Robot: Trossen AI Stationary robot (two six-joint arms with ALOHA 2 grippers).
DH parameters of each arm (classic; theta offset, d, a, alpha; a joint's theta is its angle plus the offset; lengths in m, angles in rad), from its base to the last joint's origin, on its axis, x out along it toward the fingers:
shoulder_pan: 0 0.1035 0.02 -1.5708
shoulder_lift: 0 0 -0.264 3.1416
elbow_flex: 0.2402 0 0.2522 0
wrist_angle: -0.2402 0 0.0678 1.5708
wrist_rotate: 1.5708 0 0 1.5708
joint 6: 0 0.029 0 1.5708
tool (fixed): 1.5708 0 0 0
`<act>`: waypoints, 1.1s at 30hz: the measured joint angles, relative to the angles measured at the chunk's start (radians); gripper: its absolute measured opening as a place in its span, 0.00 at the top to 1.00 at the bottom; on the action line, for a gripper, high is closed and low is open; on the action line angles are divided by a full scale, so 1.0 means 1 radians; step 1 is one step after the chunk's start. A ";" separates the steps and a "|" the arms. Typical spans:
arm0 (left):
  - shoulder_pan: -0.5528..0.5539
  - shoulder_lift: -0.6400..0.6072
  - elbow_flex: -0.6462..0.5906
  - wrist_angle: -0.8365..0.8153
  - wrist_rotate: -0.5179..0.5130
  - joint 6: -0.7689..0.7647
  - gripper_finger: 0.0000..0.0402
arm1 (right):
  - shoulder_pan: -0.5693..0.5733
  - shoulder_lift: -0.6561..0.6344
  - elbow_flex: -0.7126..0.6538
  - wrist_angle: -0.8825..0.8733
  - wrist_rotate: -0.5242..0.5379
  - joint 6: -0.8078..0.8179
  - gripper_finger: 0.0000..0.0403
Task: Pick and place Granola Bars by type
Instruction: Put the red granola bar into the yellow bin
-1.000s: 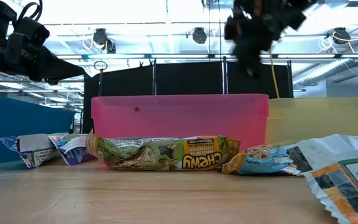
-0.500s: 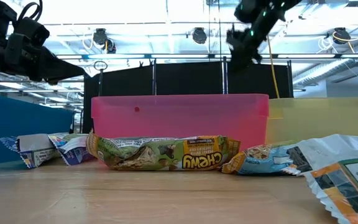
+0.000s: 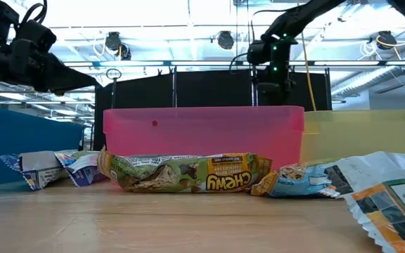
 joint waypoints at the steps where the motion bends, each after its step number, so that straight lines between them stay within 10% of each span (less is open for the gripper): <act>1: 0.000 0.000 0.000 0.000 -0.002 -0.001 0.88 | 0.005 0.012 0.009 -0.017 -0.002 0.004 0.58; 33: 0.000 0.000 0.000 -0.004 -0.010 -0.003 0.88 | -0.008 0.162 -0.004 -0.183 -0.214 0.176 0.52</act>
